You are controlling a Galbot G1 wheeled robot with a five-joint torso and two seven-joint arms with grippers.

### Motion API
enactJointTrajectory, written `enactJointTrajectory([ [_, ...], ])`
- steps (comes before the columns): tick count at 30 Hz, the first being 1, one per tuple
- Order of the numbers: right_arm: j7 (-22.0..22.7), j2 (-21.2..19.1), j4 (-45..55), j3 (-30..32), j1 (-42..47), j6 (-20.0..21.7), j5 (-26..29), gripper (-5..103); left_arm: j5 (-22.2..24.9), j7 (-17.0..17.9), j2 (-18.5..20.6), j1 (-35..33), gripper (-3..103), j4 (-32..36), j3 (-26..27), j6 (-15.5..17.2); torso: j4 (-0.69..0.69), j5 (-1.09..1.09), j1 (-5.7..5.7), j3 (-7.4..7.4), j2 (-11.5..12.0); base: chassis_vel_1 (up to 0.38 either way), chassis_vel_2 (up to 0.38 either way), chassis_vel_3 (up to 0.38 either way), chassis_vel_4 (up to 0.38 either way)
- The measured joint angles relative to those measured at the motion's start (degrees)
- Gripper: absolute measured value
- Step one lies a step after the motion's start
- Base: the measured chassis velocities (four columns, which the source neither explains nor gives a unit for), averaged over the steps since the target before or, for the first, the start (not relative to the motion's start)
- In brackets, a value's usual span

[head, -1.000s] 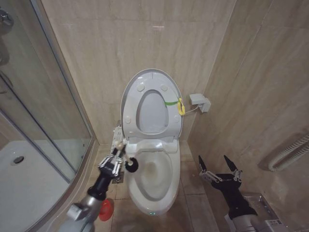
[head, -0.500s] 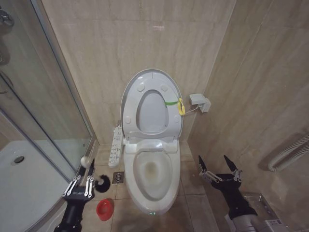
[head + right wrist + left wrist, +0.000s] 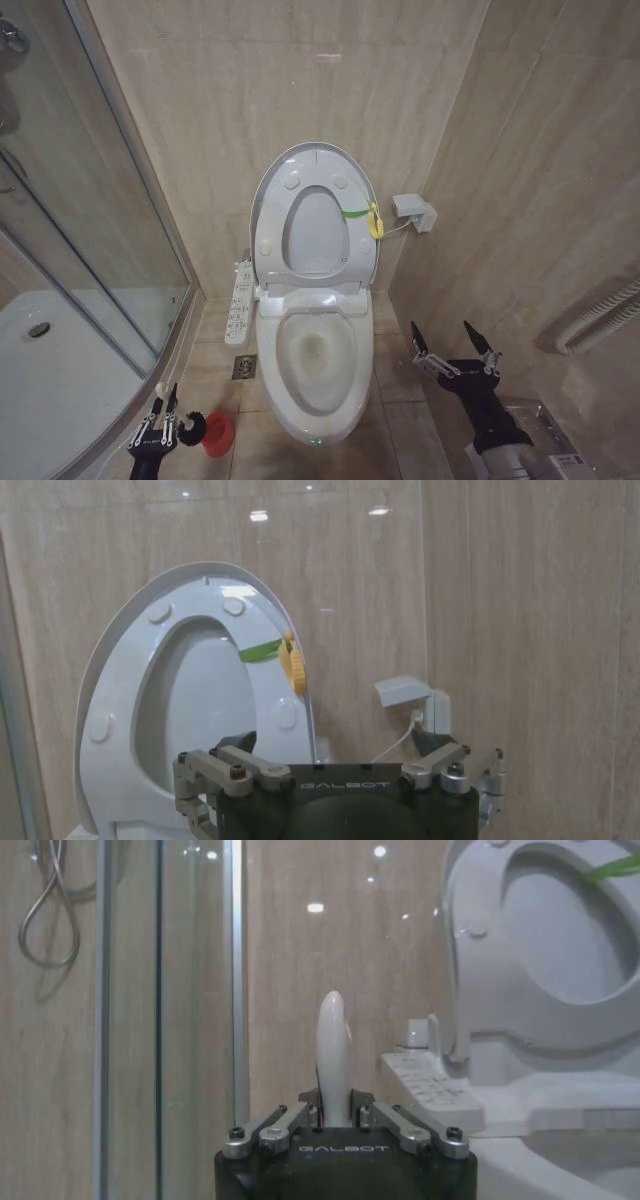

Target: Open the toilet lid, clean the toilet bowl with a toilet brush, close the toilet lid, and flush.

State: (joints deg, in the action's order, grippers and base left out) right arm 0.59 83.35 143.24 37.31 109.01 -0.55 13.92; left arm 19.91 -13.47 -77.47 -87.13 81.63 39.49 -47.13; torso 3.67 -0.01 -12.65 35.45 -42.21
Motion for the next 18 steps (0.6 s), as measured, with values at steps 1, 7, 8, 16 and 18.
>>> enactJointTrajectory([
  [1,-0.01,0.0,0.0,0.0,0.0,0.0,0.0,100,1.02,-1.0,0.34,1.61,19,-1.94,-0.09,-0.08,0.01,0.0,0.0,0.0,0.0,0.0,0.0,0.0,0.0],
  [7,0.0,0.0,0.0,0.0,0.0,0.0,0.0,100,4.84,-3.95,1.71,6.65,19,-8.74,-1.07,-0.22,-0.01,0.01,0.0,0.0,0.0,0.0,0.0,0.0,0.0],
  [8,0.0,0.0,0.0,0.0,0.0,0.0,0.0,100,5.45,-5.03,2.0,7.94,19,-11.06,-1.34,-0.2,0.0,0.0,0.0,0.0,0.0,0.0,0.0,0.0,0.0],
  [16,0.0,0.0,0.0,0.0,0.0,0.0,0.0,100,10.98,-11.18,3.15,13.35,19,-21.09,-3.98,-0.12,-0.01,0.0,0.0,0.0,0.0,0.0,0.0,0.0,0.0],
  [18,0.01,0.0,0.0,0.0,0.0,0.0,0.0,100,11.58,-12.35,3.38,15.21,19,-24.09,-4.51,-0.11,0.0,0.01,0.0,0.0,0.0,0.0,0.0,0.0,0.0],
])
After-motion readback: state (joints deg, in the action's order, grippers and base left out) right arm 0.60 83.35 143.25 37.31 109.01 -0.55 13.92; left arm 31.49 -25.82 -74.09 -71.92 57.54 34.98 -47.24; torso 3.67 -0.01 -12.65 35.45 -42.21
